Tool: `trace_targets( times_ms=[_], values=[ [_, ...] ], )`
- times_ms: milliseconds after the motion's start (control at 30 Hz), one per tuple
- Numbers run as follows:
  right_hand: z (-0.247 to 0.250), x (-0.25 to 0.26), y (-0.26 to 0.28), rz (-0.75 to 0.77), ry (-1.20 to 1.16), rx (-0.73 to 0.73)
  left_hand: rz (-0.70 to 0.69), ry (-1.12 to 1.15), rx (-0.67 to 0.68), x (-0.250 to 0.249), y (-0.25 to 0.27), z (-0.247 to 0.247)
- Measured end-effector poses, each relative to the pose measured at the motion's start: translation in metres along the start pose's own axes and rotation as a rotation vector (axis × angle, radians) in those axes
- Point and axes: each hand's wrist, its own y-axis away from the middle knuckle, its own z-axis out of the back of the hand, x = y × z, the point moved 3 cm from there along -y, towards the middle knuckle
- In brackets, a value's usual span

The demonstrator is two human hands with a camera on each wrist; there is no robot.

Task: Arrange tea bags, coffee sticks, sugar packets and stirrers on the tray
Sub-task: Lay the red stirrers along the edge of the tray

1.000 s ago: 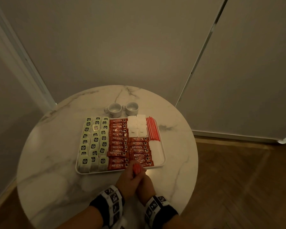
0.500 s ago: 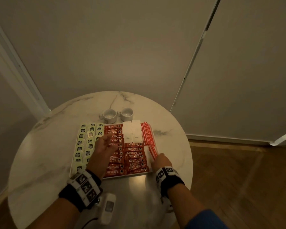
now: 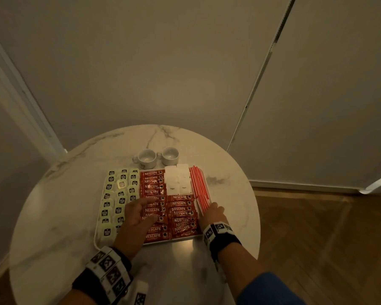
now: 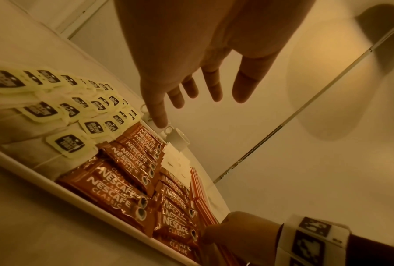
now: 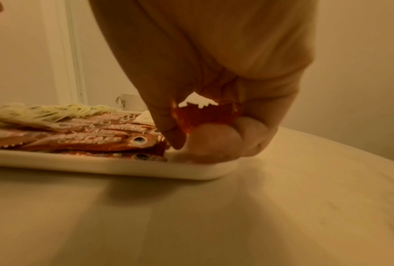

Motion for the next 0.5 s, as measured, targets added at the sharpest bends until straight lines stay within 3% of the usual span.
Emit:
trace_targets(
  times_ms=[200, 367, 500],
  values=[
    [0.013, -0.008, -0.003, 0.042, 0.032, 0.096, -0.027, -0.214, 0.171, 0.013, -0.003, -0.03],
    [0.047, -0.027, -0.004, 0.1, -0.101, 0.081, -0.156, -0.479, 0.437, 0.015, 0.003, -0.082],
    [0.037, -0.049, 0.002, 0.214, -0.097, 0.216, -0.16, -0.65, 0.611, 0.031, 0.01, -0.123]
  ],
)
